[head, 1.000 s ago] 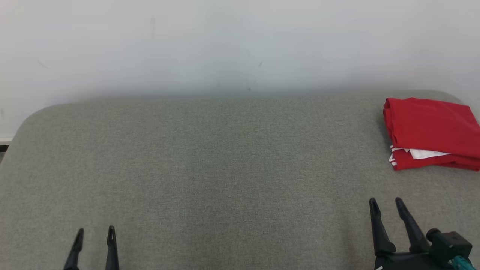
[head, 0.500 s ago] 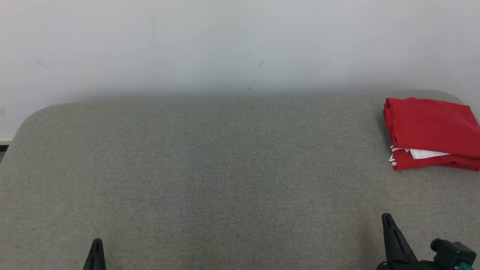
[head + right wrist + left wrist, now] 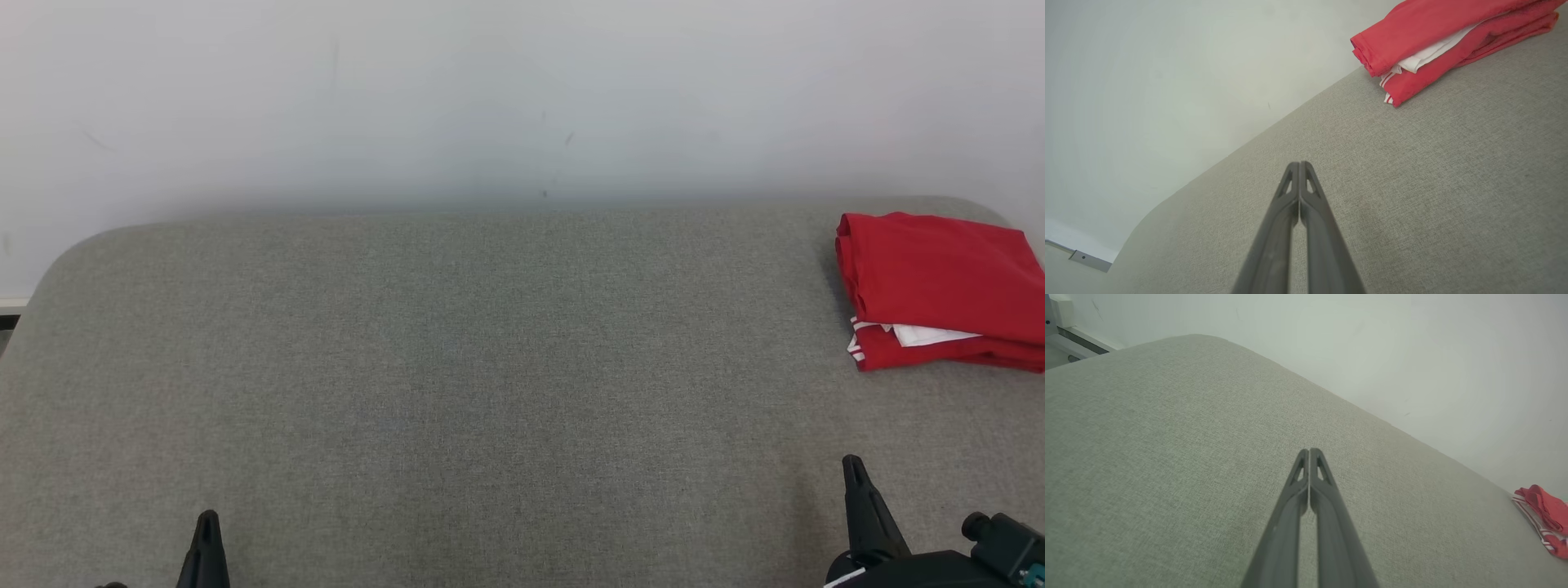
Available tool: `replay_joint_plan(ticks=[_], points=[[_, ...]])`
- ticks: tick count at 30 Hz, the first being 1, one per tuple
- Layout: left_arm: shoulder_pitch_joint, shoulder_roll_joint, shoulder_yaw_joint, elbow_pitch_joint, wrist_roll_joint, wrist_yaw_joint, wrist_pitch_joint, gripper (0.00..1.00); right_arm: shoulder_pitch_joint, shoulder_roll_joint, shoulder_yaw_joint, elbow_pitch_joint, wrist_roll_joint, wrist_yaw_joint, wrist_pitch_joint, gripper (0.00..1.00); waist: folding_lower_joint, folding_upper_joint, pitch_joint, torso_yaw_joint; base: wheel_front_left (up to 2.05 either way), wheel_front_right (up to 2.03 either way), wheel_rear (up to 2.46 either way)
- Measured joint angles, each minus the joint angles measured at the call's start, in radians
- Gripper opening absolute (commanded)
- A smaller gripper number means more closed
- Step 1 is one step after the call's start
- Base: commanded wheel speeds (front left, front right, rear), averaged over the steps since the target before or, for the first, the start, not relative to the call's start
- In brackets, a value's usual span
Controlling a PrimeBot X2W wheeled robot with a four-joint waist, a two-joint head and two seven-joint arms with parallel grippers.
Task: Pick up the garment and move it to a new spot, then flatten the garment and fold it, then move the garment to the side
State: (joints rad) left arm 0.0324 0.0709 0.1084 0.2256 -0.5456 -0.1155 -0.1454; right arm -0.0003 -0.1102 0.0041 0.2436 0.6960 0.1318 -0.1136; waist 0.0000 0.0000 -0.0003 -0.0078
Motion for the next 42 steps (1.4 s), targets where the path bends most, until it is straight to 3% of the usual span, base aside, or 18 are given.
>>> replay_joint_plan(ticks=[42], points=[[-0.071,-0.01,0.002,0.01,-0.557,-0.008,0.136,0.0,-0.054,0.03,-0.062,0.001,0.477,0.0,0.119,0.0,0.0,0.0,0.001,0.003,0.0,0.0,0.0]])
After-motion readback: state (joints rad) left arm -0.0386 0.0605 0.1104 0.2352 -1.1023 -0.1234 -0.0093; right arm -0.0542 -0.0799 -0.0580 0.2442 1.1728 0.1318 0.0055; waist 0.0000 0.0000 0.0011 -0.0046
